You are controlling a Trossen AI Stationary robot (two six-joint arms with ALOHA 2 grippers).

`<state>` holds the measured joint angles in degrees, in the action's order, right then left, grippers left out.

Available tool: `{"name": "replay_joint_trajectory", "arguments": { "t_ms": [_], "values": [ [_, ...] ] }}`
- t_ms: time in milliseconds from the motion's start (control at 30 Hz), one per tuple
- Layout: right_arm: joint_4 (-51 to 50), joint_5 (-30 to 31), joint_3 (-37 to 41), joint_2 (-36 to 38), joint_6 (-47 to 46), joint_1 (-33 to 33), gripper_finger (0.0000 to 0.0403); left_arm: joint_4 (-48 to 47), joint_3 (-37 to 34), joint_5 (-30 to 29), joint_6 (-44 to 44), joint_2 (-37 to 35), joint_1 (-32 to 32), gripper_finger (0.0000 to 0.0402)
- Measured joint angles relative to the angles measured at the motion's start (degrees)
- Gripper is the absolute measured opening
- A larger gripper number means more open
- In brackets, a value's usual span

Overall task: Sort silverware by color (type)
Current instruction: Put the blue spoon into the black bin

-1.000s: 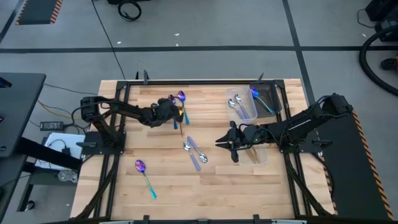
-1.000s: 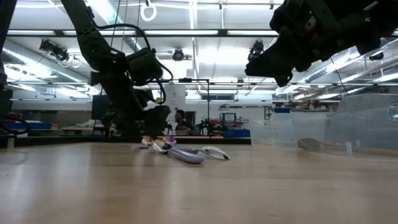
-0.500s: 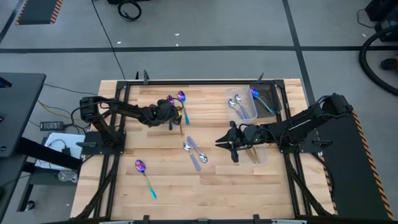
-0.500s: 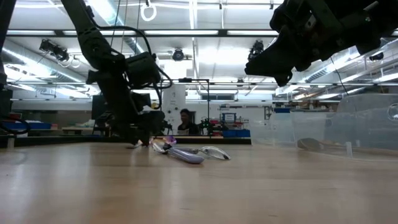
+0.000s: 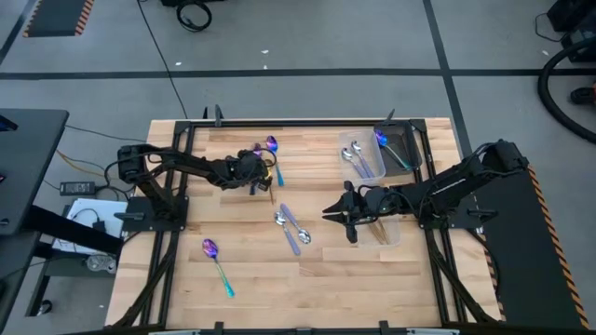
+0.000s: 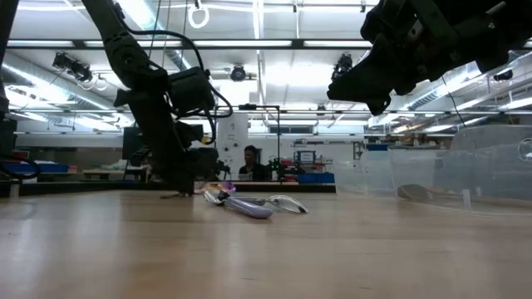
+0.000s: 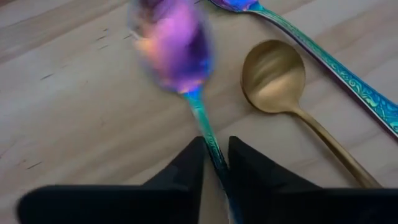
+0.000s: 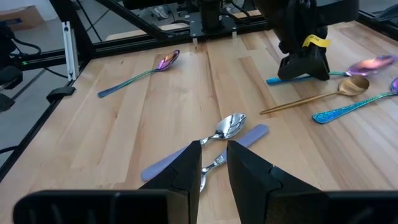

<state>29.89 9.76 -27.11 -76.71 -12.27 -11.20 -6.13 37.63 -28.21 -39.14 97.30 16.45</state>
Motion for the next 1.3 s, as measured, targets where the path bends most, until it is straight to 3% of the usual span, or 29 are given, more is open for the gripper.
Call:
{"name": "replay_joint_trajectory", "arguments": {
  "t_ms": [167, 567, 833, 1300],
  "values": [
    [-0.09, 0.0, 0.0, 0.0, 0.29, 0.0, 0.0086, -0.31, -0.04, -0.04, 0.88, 0.04, -0.2, 0.0019],
    [-0.48, 0.0, 0.0, 0.0, 0.45, 0.0, 0.0086, -2.93, -0.46, 1.31, -0.99, -5.02, -6.82, 0.0018],
    [-0.5, 0.02, 0.0, 0.0, 0.43, 0.0, 0.0086, -2.21, -0.37, -1.26, -2.95, -6.71, -11.58, 0.0018],
    [-0.48, 0.07, 0.0, 0.0, 0.43, 0.02, 0.0086, -1.27, -0.15, -2.01, -3.93, -6.84, -13.2, 0.0018]
  ]
}}
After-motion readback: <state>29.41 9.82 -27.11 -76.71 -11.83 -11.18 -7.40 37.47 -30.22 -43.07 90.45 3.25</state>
